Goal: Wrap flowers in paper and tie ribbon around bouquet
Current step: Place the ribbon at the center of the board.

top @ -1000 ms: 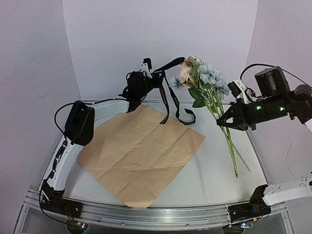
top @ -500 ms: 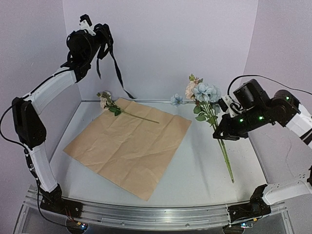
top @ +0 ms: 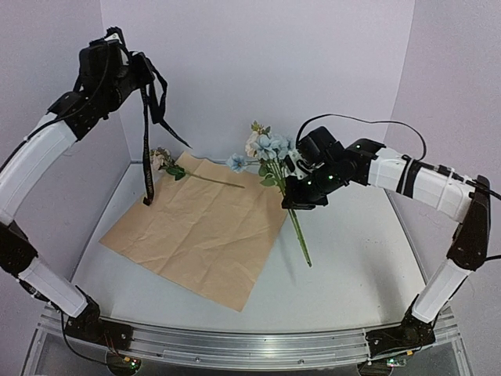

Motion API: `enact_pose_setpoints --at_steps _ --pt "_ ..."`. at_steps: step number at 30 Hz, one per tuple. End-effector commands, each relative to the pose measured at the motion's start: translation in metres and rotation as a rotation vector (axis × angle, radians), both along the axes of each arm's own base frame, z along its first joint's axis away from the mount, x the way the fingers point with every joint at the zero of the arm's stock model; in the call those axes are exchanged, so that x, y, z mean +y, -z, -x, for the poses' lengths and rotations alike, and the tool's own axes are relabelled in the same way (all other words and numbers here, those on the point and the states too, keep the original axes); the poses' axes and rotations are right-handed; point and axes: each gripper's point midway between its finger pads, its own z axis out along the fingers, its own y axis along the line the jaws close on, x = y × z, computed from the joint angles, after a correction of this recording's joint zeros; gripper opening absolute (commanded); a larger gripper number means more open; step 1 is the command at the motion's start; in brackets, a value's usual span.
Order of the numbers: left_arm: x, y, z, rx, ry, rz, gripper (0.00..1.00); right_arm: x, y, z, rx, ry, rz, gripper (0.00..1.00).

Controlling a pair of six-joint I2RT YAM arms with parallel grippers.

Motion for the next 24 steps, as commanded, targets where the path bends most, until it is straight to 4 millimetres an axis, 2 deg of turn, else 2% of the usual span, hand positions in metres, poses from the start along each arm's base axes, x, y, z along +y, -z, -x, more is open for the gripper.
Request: enact_pose_setpoints --at_steps 1,3,6,12,14,15,17,20,22,23,24 --pt "0.082 -0.022 0.071 0.041 -0.319 -0.044 0.00 0.035 -0.030 -0.033 -0.118 -0.019 -0.082 0.00" --pt "0.103 -0.026 0.094 0.039 -0.374 -0.029 0.00 0.037 -0.027 -0.040 -0.123 -0.014 -0.073 0.00" --pt "0.119 -0.045 0.120 -0.001 -0.384 -0.011 0.00 0.035 -0.027 -0.047 -0.136 -0.002 -0.063 0.00" --pt "0.135 -0.085 0.142 -0.083 -0.403 -0.056 0.00 0.015 -0.036 -0.061 -0.173 0.064 -0.045 0.00" --pt "0.122 -0.091 0.141 -0.103 -0.307 -0.056 0.00 0.002 -0.039 -0.063 -0.184 0.090 -0.028 0.00" --pt "0.098 -0.090 0.133 -0.108 -0.174 -0.054 0.00 -0.007 -0.041 -0.064 -0.183 0.107 -0.019 0.00" --pt "0.035 -0.081 0.115 -0.103 0.127 -0.014 0.00 -0.030 -0.054 -0.065 -0.203 0.159 0.000 0.00" --pt "-0.063 -0.066 0.092 -0.078 0.491 0.036 0.00 -0.075 -0.080 -0.059 -0.244 0.257 0.064 0.00" --pt "-0.134 -0.075 0.104 -0.129 0.660 0.008 0.00 -0.109 -0.092 -0.051 -0.279 0.323 0.134 0.00" --pt "-0.169 -0.073 0.107 -0.137 0.720 -0.017 0.00 -0.125 -0.101 -0.044 -0.303 0.350 0.151 0.00" --pt "-0.197 -0.079 0.115 -0.162 0.782 -0.018 0.00 -0.140 -0.110 -0.036 -0.329 0.376 0.171 0.00"
